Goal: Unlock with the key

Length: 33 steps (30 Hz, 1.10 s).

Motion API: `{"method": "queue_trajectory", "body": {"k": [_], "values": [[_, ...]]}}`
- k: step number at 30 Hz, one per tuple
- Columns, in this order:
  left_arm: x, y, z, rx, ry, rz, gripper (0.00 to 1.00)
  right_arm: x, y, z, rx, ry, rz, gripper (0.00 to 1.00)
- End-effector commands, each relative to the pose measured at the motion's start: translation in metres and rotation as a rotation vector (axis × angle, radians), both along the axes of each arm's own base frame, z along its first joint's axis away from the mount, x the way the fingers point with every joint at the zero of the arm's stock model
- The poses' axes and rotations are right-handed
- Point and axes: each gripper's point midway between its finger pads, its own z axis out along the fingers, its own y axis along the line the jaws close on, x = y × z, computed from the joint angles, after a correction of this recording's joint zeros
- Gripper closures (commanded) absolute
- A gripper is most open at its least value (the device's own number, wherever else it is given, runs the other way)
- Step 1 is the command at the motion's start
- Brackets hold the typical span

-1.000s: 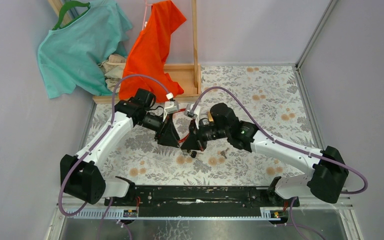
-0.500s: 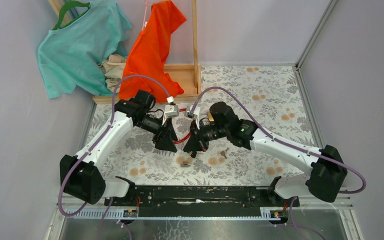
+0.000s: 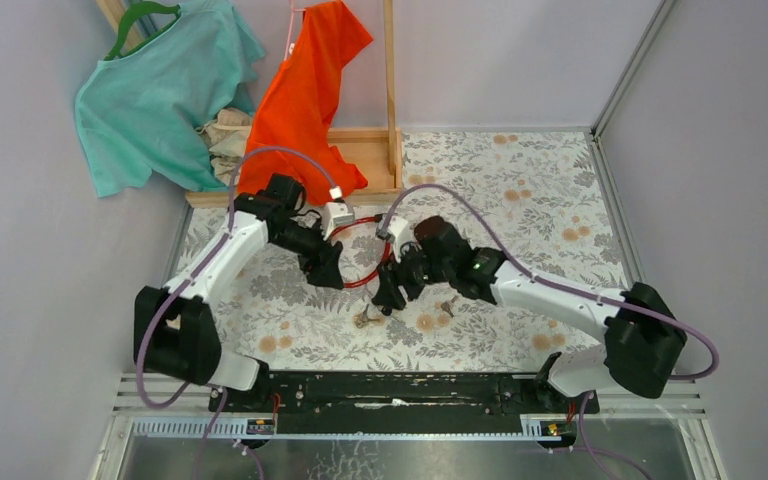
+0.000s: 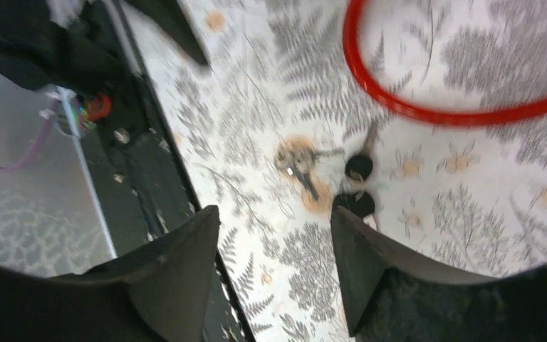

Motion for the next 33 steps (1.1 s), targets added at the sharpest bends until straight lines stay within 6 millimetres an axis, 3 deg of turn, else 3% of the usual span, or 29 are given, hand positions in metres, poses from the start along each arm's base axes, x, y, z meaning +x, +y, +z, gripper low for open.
{"method": "queue_trajectory", "body": {"k": [1,5,8,14,23,33], "values": [[0.048,0.043,-0.028,0.080,-0.001,0.174,0.21,0.002,0.005,-0.042,-0.074,0.010,-0.067,0.32],[0.067,0.073,-0.021,0.042,0.010,0.277,0.17,-0.003,0.025,-0.059,-0.078,0.015,-0.068,0.29],[0.069,0.082,-0.020,0.045,-0.002,0.302,0.16,-0.006,0.040,-0.073,-0.107,0.038,-0.066,0.28],[0.064,0.084,-0.015,0.042,-0.035,0.300,0.15,-0.018,0.050,-0.112,-0.186,0.096,-0.066,0.26],[0.061,0.082,-0.004,0.022,-0.061,0.302,0.14,-0.012,0.061,-0.128,-0.222,0.077,-0.062,0.27],[0.057,0.081,-0.004,0.019,-0.053,0.298,0.14,-0.009,0.064,-0.141,-0.343,-0.009,-0.056,0.37]]}}
